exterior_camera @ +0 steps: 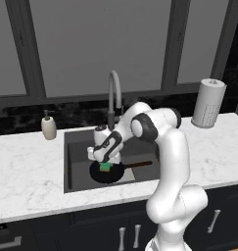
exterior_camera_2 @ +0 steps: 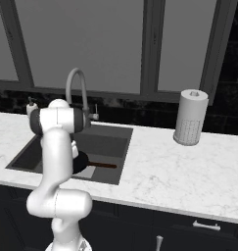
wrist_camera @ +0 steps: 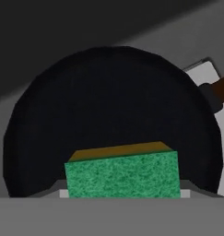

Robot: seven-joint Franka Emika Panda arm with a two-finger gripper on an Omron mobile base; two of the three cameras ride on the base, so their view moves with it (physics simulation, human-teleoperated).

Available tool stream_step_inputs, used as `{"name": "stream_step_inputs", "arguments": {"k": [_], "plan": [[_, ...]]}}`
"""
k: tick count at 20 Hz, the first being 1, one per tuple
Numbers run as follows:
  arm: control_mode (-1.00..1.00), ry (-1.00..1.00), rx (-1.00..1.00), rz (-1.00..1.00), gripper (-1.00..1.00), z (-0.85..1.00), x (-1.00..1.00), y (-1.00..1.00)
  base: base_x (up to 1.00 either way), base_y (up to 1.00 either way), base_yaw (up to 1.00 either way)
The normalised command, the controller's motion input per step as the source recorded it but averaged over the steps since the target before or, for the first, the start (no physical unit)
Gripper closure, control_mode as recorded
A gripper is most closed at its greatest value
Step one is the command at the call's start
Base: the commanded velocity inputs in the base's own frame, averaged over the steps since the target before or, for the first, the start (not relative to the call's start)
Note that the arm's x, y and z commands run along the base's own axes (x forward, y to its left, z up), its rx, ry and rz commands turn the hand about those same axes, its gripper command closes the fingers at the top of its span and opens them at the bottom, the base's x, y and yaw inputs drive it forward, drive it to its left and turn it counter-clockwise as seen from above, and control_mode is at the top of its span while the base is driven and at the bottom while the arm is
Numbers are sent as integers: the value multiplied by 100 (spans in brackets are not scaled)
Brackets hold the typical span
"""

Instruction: Pick the pan and sponge and place them into the sink. Then turn on the water.

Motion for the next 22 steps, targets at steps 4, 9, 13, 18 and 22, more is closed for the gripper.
{"name": "stream_step_inputs", "arguments": {"k": [4, 9, 13, 18, 22], "plan": [[-100, 0, -8, 0, 100, -57, 0, 0, 0, 0, 0], [-100, -2, -1, 0, 100, -21, 3, -15, 0, 0, 0], [-100, 0, 0, 0, -100, 0, 0, -2, 0, 0, 0], [-100, 0, 0, 0, -100, 0, 0, 0, 0, 0, 0], [-100, 0, 0, 1, -100, 0, 15, 0, 0, 0, 0]]}}
